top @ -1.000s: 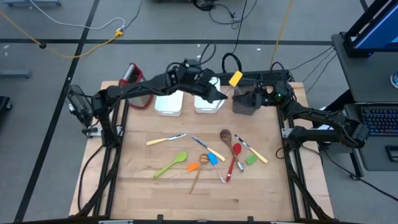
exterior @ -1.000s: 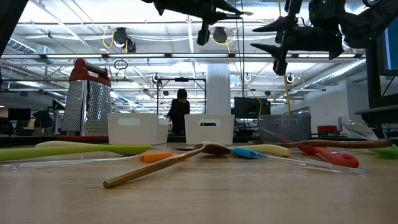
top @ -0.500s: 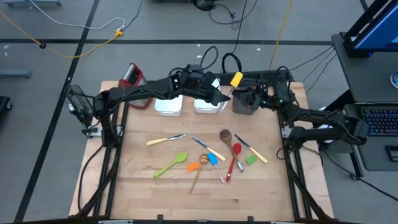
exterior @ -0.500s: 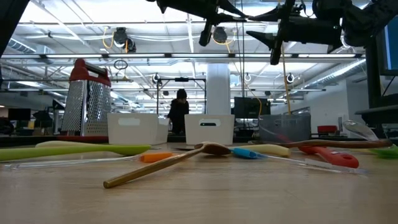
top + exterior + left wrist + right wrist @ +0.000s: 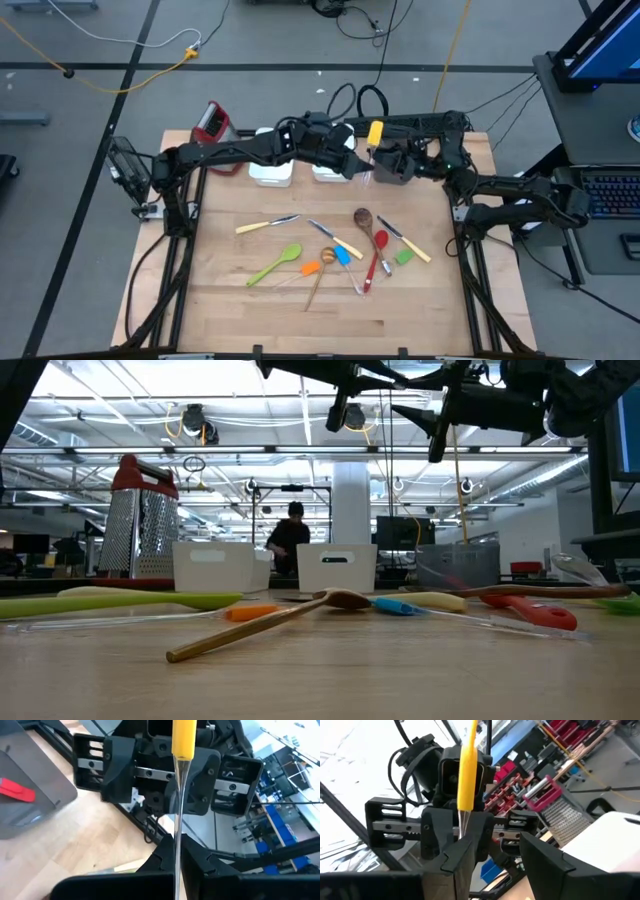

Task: Pick & Place Kitchen Items
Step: Put the yellow spatula into the black bin

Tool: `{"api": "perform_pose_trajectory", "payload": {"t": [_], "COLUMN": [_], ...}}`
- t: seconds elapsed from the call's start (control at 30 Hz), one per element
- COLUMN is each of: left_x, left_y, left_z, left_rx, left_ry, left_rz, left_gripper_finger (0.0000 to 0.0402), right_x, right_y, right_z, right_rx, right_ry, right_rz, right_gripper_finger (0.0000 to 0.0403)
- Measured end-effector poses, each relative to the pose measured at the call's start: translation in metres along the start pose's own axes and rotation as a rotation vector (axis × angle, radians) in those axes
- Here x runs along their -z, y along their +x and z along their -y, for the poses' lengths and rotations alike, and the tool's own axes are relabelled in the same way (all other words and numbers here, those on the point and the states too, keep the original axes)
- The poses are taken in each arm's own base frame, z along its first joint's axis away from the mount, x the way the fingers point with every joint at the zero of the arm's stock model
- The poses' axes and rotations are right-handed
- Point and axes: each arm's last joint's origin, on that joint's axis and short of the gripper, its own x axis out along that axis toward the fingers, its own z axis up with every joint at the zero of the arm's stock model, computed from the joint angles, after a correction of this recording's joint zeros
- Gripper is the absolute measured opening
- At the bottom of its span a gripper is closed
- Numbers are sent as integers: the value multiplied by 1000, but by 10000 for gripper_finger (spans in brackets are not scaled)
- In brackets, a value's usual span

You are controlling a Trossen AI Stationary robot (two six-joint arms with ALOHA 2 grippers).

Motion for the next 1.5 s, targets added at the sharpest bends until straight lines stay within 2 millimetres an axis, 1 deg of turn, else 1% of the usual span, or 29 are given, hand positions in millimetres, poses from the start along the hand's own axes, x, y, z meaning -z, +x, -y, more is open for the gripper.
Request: {"api": "perform_pose_trajectory", "payload": {"t": [0.27,0.47,0.6,0.77,0.97,1.17,1.3,1.5], "left_x": [-7,-23,-23,-18,-10,1,5,2], "left_y": [-5,-21,-23,-20,-15,1,11,11], "left_z": [-5,-14,-13,-6,0,-1,-6,-4], "left_rx": [-5,-48,-43,-2,2,8,20,54], "left_ry": [2,0,3,0,-3,-26,-39,-39], "left_rz": [7,54,45,24,4,-15,-31,-9], "left_gripper_finger": [1,1,1,1,1,1,0,0], "right_x": [0,-3,-4,-5,-5,-5,-4,-1], "right_y": [0,-1,-1,-2,-2,-2,-1,0], "right_z": [0,0,0,2,1,1,0,1], "right_rx": [-5,-23,-31,11,5,4,-6,8], "right_ry": [9,12,11,-8,-19,-17,-12,12], "right_rz": [-16,-19,-13,23,27,27,22,3], "right_gripper_finger": [153,153,153,153,153,153,153,153]}}
